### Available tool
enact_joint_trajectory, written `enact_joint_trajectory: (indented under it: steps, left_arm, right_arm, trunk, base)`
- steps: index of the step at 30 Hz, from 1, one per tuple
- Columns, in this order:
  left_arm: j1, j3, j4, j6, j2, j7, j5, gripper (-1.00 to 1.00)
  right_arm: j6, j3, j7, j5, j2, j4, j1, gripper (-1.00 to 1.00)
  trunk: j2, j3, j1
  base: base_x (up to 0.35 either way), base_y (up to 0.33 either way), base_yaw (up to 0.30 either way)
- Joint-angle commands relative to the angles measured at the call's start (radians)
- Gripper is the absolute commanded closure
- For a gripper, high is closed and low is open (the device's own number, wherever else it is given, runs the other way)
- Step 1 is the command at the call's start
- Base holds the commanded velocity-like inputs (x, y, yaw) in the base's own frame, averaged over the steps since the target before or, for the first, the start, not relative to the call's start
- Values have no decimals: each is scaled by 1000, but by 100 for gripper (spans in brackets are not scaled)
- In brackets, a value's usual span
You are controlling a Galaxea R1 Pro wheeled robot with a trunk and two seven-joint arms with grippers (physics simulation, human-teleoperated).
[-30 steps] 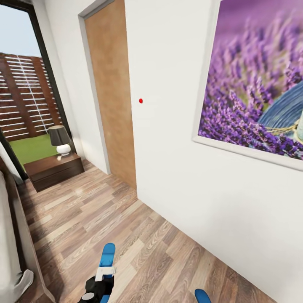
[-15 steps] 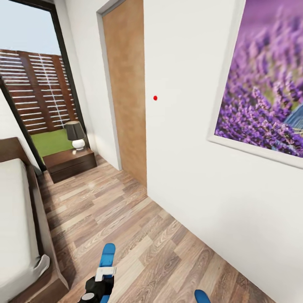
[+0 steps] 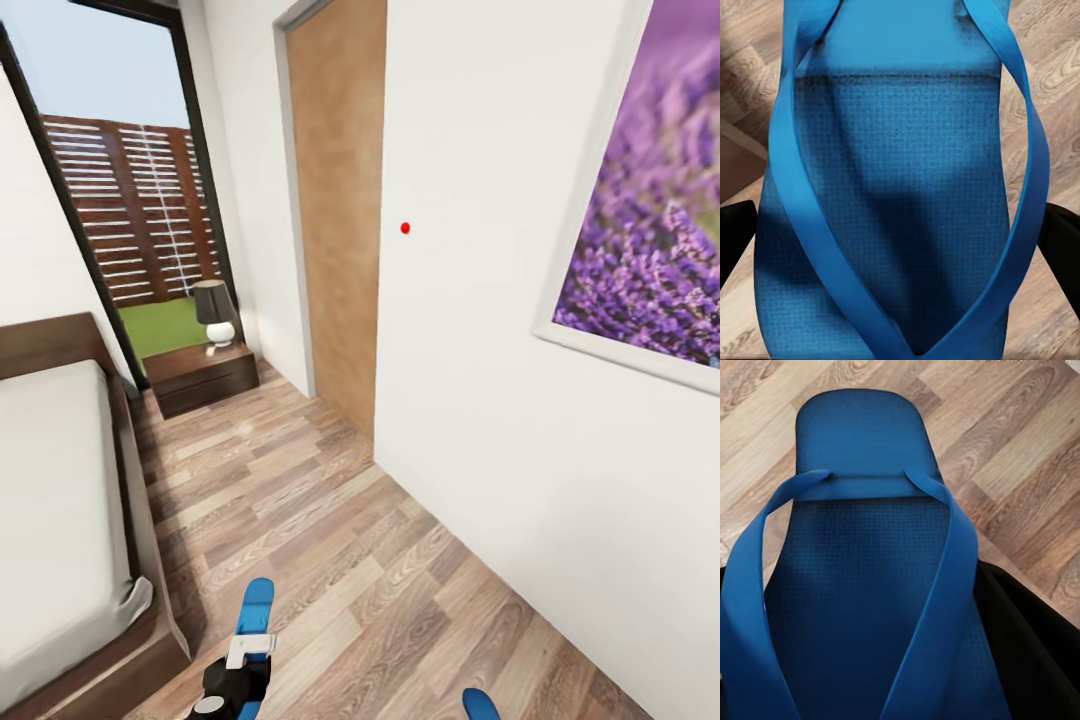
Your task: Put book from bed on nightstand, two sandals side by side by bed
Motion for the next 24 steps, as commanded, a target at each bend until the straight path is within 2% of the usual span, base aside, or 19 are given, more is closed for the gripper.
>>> enact_joint_trajectory:
  steps: [1, 9, 15, 24]
  left_arm:
    - [-1, -9, 1, -4, 0, 5, 8, 100]
    - [-1, -10, 1, -4, 0, 5, 8, 100]
    - [-1, -11, 1, -4, 0, 4, 8, 100]
    - [1, -12, 1, -4, 0, 4, 8, 100]
  right_arm:
    - [3, -3, 6, -8, 0, -1, 0, 100]
    - [1, -4, 6, -8, -2, -1, 0, 100]
    - [-47, -3, 7, -7, -5, 12, 0, 100]
    - [-57, -3, 7, -5, -6, 21, 0, 100]
  trunk:
    - [-2, -2, 1]
    - [-2, -3, 1]
    - [-2, -3, 1]
    - [-2, -3, 1]
  base:
    - [0, 0, 118]
    - [0, 0, 48]
    - [0, 0, 7]
    - [0, 0, 0]
